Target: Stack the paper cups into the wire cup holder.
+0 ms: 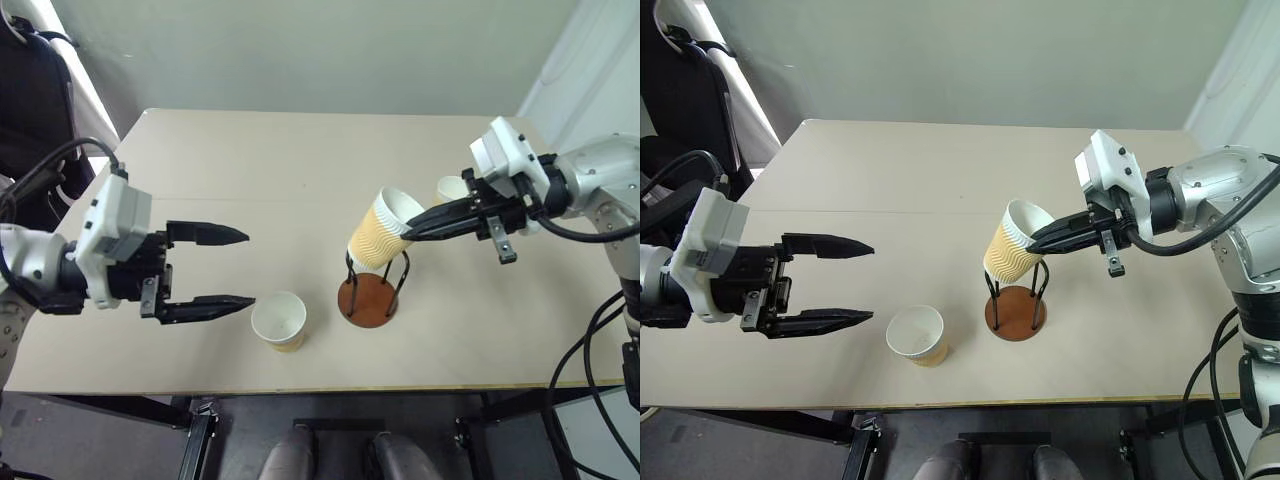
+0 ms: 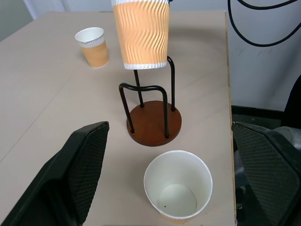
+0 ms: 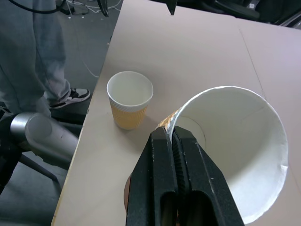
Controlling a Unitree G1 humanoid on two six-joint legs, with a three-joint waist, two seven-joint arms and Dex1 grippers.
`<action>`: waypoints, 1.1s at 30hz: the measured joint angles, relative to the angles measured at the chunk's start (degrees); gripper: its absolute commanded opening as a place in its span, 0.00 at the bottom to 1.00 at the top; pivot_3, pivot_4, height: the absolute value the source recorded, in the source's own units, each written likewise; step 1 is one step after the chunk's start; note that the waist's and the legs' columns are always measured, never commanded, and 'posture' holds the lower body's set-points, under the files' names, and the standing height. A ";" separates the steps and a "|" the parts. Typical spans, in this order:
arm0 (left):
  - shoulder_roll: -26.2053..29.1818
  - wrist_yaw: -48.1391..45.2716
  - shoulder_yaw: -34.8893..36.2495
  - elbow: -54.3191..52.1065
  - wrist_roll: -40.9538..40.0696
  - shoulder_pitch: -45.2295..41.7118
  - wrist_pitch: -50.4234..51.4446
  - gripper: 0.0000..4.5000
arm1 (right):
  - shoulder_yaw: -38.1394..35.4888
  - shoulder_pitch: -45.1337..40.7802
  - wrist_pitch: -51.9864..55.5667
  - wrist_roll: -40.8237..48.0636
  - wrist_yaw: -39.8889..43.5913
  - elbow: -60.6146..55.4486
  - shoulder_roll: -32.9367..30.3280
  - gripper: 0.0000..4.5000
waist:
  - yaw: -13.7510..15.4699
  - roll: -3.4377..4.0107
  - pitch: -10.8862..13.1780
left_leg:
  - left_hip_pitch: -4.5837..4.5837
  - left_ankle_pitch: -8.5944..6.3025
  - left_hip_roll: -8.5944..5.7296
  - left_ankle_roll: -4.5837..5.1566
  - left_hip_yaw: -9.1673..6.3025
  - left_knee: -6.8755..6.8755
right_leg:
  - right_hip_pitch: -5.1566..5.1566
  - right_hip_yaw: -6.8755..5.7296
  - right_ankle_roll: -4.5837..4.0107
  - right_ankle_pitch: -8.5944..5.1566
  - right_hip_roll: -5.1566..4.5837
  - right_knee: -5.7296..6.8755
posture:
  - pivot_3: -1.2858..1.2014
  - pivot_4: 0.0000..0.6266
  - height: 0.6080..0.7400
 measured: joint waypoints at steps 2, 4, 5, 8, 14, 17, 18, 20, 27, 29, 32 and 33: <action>0.38 0.09 0.04 -0.33 0.02 0.28 0.00 1.00 | 0.29 0.28 -0.03 -0.36 -0.01 0.18 0.61 0.00 | 0.01 0.00 0.00 | 0.00 0.01 0.00 -0.01 -0.01 0.00 | -0.01 -0.01 -0.01 0.00 0.00 0.01 | 0.52 0.24 1.00; 0.47 0.46 0.21 -0.39 0.03 0.50 0.00 1.00 | 0.33 0.44 -0.03 -0.91 0.04 0.19 0.64 0.00 | 0.04 0.00 0.00 | -0.01 0.01 0.00 -0.01 -0.01 0.00 | 0.00 -0.02 -0.01 0.00 0.00 0.00 | 0.52 0.24 1.00; 0.48 0.68 0.27 -0.39 0.03 0.51 0.00 1.00 | 0.36 0.43 -0.03 -1.03 0.05 0.20 0.64 0.00 | 0.04 0.00 0.00 | -0.01 0.01 0.00 -0.01 -0.02 0.00 | 0.00 -0.02 -0.02 0.01 0.00 0.00 | 0.52 0.24 1.00; 0.56 1.01 0.54 -0.52 0.02 0.73 0.01 1.00 | 0.99 0.44 -0.03 -2.47 0.08 1.16 0.63 0.04 | 0.02 0.00 0.00 | -0.01 0.02 0.00 -0.01 -0.02 -0.01 | -0.01 -0.02 -0.03 0.02 0.00 0.00 | 0.52 0.24 1.00; 0.69 1.08 0.56 -0.63 -0.03 0.98 0.02 1.00 | 1.31 0.47 0.02 -3.19 0.60 1.27 0.63 0.42 | 0.03 0.00 0.00 | -0.01 0.04 0.00 -0.05 -0.02 -0.09 | -0.04 -0.04 -0.08 0.01 0.00 0.01 | 0.52 0.24 1.00; 0.76 1.09 0.55 -0.63 -0.02 0.97 0.02 1.00 | 1.62 0.67 0.04 -3.54 0.77 1.10 0.61 0.65 | 0.03 0.00 0.00 | -0.01 0.04 0.01 -0.05 -0.03 -0.11 | -0.05 -0.05 -0.08 0.01 0.00 0.01 | 0.52 0.24 1.00; 0.78 1.09 0.55 -0.63 -0.02 0.97 0.02 1.00 | 1.79 0.76 0.04 -3.76 0.77 1.10 0.62 0.72 | 0.02 0.00 0.00 | -0.01 0.04 0.01 -0.05 -0.03 -0.11 | -0.05 -0.05 -0.08 0.01 0.00 0.01 | 0.52 0.24 1.00; 0.80 1.09 0.54 -0.62 -0.01 0.96 0.02 1.00 | 1.85 0.78 0.04 -3.81 0.73 1.11 0.63 0.88 | 0.03 0.00 0.00 | -0.01 0.04 0.01 -0.06 -0.03 -0.11 | -0.05 -0.05 -0.08 0.01 0.00 0.00 | 0.52 0.24 1.00; 0.99 1.02 0.04 -0.27 0.04 -0.23 0.00 1.00 | 2.24 -10.01 -10.52 -14.87 -9.37 28.42 4.77 0.99 | 0.06 0.00 0.00 | 0.02 0.16 0.01 -0.09 -0.10 -0.10 | -0.15 -0.05 -0.28 0.17 -0.01 0.09 | 0.52 0.24 1.00; 0.99 1.00 -0.10 -0.16 0.06 -0.31 0.00 1.00 | 2.83 -12.79 -16.23 -20.58 -12.39 40.14 4.81 0.99 | 0.47 -0.01 -0.01 | 0.00 0.14 0.00 -0.11 -0.16 -0.14 | -0.17 -0.12 -0.32 0.19 -0.02 0.09 | 0.52 0.24 1.00; 0.98 1.02 -0.30 -0.20 0.09 -0.41 0.00 1.00 | 5.17 -14.95 -24.27 -27.25 -13.18 54.54 7.23 0.99 | 0.46 -0.01 -0.01 | -0.03 0.07 0.02 -0.24 -0.15 -0.33 | -0.32 -0.15 -0.37 0.21 -0.02 0.12 | 0.52 0.24 1.00; 0.98 1.09 -0.44 -0.27 0.09 -0.42 0.00 1.00 | 6.53 -15.60 -27.16 -29.50 -13.52 59.45 8.73 0.99 | 0.45 0.00 0.00 | -0.05 0.10 0.02 -0.28 -0.15 -0.44 | -0.38 -0.18 -0.38 0.22 -0.02 0.13 | 0.52 0.24 1.00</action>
